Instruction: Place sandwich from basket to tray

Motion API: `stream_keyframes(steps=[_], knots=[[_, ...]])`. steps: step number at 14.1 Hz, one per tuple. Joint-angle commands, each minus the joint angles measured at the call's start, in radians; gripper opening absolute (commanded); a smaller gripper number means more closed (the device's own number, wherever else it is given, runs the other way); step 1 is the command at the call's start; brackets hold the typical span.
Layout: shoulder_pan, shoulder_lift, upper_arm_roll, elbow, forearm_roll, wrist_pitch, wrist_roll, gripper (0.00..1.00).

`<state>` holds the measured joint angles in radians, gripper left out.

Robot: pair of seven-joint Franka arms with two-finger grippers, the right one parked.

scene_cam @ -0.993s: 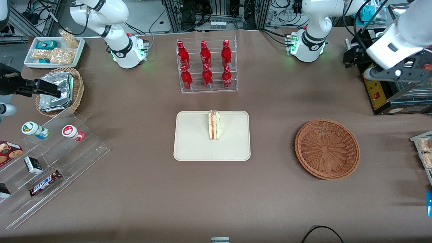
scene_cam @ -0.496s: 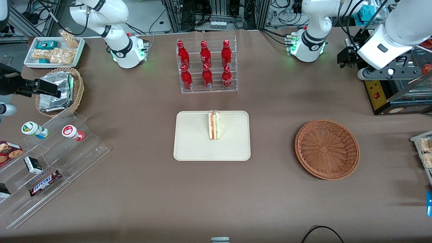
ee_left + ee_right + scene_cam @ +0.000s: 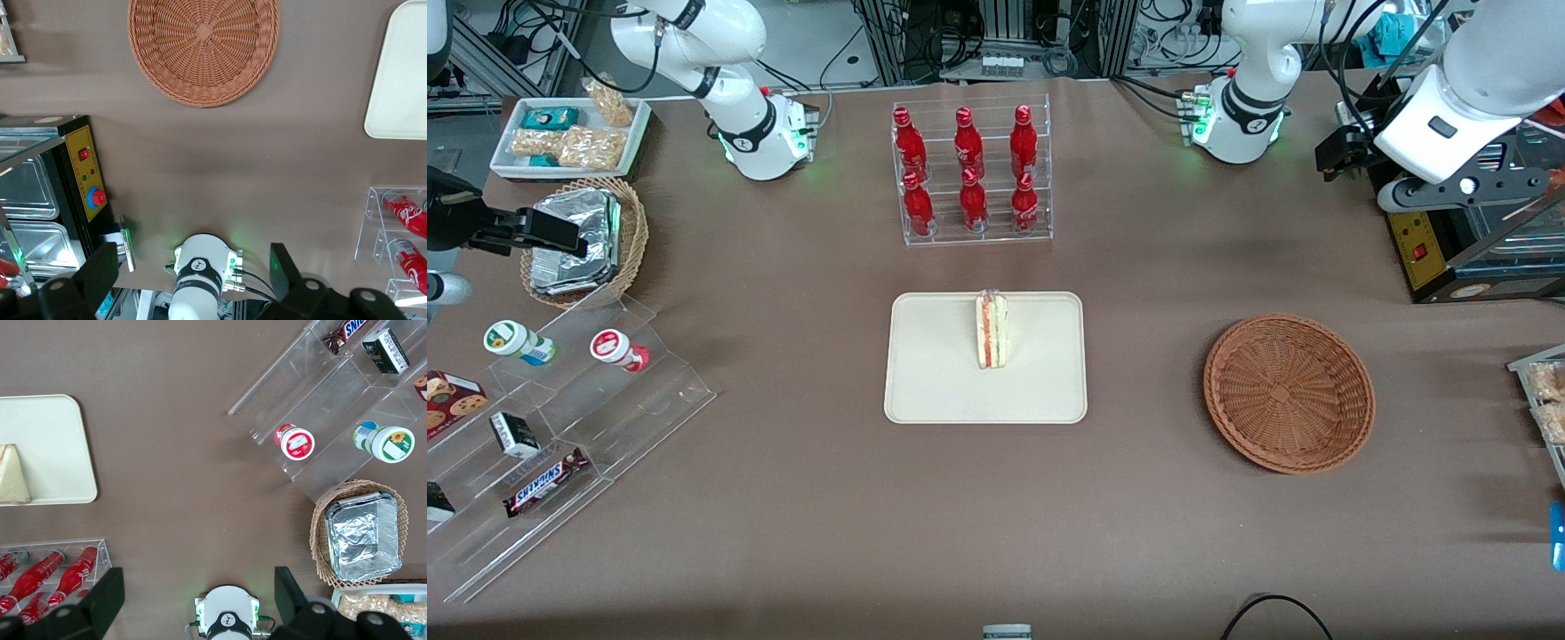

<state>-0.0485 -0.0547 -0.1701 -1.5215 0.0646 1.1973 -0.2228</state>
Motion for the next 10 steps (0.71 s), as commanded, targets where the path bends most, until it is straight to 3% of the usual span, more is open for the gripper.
stream_keyframes(steps=[1,10], knots=[[0.002,-0.001,0.001,0.020,-0.012,-0.008,-0.021,1.00],[0.004,0.087,0.001,0.115,-0.002,-0.001,-0.023,1.00]])
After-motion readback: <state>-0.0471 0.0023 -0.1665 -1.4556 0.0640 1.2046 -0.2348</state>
